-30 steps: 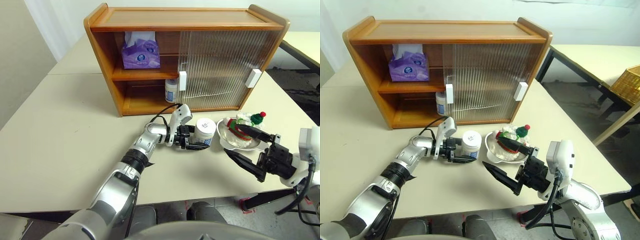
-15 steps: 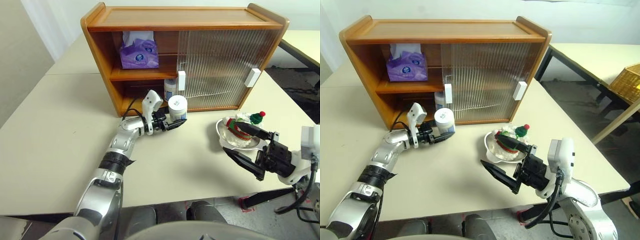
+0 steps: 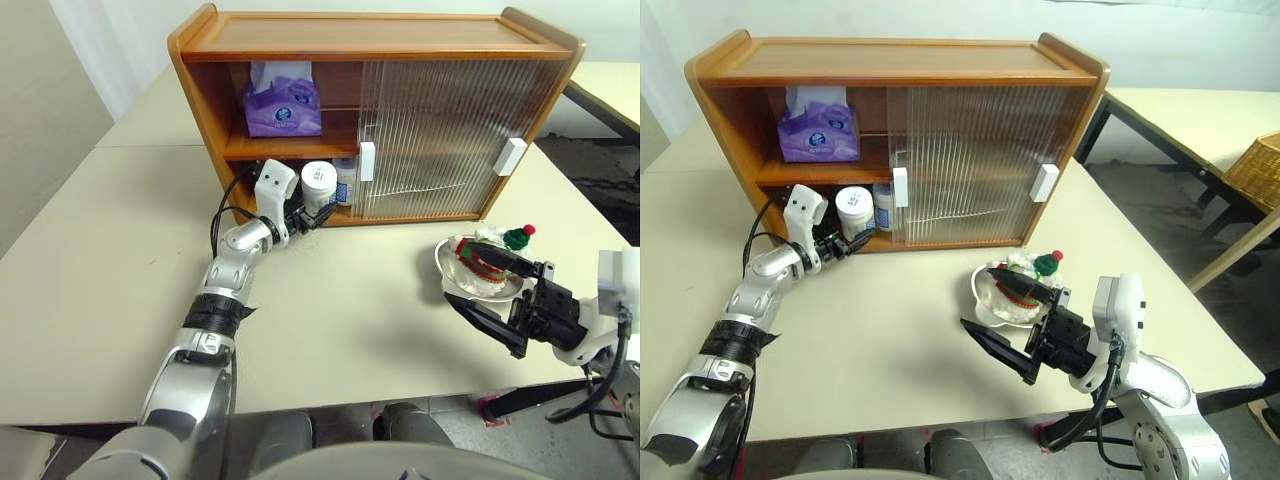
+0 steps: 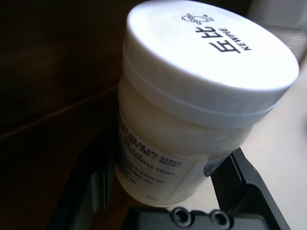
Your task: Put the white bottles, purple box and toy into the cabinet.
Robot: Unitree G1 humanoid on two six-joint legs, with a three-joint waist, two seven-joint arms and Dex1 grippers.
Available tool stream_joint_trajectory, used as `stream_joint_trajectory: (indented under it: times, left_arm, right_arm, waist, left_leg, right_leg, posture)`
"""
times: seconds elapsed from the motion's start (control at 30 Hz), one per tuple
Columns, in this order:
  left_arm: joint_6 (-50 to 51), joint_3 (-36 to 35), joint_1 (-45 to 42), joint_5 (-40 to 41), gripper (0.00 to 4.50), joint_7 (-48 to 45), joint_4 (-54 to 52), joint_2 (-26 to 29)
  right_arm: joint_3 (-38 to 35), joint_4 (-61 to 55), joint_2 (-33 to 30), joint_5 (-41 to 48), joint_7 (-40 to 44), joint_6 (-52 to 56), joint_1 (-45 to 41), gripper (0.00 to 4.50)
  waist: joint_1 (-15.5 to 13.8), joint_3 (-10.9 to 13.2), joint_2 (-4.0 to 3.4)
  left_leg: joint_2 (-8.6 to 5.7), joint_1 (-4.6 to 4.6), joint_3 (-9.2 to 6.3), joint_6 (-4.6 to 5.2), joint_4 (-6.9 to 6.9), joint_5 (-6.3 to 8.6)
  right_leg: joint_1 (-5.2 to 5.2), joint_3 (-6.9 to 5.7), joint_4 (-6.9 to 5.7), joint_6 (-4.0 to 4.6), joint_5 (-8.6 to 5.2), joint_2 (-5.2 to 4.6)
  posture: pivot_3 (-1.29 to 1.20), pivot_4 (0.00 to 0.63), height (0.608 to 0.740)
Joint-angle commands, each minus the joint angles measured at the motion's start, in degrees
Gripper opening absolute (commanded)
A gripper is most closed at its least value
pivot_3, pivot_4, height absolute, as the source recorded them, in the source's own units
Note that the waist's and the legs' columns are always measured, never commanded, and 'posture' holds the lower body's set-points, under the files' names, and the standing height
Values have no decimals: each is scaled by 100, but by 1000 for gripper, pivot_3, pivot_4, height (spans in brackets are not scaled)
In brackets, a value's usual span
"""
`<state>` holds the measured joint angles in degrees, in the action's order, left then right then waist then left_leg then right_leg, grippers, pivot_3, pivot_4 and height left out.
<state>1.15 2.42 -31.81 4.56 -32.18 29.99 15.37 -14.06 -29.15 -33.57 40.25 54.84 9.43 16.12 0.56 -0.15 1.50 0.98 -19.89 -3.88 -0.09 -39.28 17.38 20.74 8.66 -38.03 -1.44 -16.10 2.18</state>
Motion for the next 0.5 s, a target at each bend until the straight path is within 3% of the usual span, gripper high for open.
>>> stream_joint_trajectory:
  times: [0.03, 0.5]
  left_arm:
    - [-207, -59, -232, -148, 3115, 347, 382, -70]
    - [-209, -167, -642, -304, 3115, 1370, 1368, -388]
  right_arm:
    - [31, -25, 4, -65, 43, -72, 46, 4500]
    - [26, -81, 14, -108, 32, -174, 217, 4500]
  waist:
    - [1, 0, 0]
    - [9, 6, 8]
  left_leg:
    - [0, 0, 0, 0, 0, 0]
    - [-6, 0, 6, 0, 0, 0]
  right_leg:
    - [0, 0, 0, 2, 1, 0]
    - [-2, 1, 2, -25, -17, 2]
  posture:
    - [-31, 0, 740]
    - [-42, 0, 740]
